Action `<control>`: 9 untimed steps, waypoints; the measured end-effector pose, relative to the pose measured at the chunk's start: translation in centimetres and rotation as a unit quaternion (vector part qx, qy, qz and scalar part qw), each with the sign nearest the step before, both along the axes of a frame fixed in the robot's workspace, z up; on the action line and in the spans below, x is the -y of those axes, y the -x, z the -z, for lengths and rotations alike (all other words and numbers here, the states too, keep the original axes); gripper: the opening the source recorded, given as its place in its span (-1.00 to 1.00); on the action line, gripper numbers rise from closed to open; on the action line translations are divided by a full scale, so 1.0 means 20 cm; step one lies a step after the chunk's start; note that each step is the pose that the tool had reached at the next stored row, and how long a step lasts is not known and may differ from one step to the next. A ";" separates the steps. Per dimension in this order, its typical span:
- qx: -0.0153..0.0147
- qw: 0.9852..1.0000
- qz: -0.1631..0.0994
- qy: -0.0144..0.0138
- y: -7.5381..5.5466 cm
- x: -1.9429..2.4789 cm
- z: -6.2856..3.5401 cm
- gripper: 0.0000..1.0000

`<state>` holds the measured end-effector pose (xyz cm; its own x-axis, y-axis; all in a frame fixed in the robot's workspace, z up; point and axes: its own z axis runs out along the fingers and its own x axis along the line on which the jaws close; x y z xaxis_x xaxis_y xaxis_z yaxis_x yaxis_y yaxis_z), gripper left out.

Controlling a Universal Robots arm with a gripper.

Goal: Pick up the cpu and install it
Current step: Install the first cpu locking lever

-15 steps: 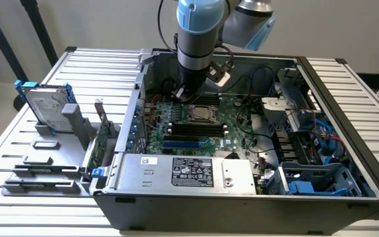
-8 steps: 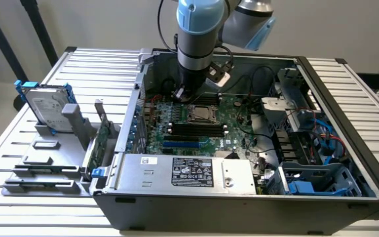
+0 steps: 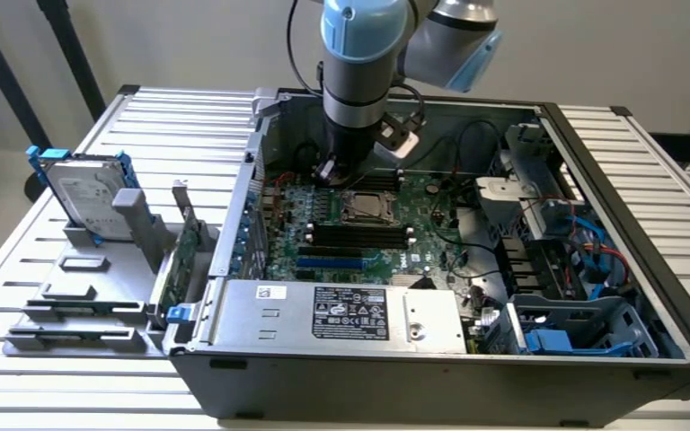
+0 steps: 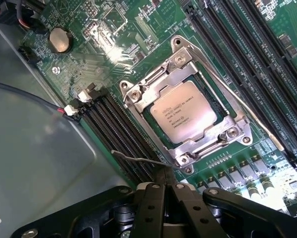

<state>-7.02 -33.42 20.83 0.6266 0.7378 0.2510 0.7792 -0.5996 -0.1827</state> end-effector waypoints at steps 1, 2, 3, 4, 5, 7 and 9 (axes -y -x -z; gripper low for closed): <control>0.000 1.000 0.000 0.000 0.00 0.000 0.001 -0.79; 0.000 1.000 0.000 0.000 0.00 0.000 0.003 -0.79; 0.000 1.000 0.000 0.000 0.00 0.000 0.004 -0.79; 0.000 1.000 0.000 0.000 0.00 0.000 0.006 -0.79; 0.000 1.000 0.000 0.000 0.00 -0.001 0.008 -0.79; 0.000 1.000 0.000 0.000 0.00 -0.002 0.011 -0.79; 0.000 1.000 0.000 0.000 0.00 -0.003 0.014 -0.79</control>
<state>-7.01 -33.36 20.54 0.6272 0.7374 0.2507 0.7787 -0.6003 -0.1824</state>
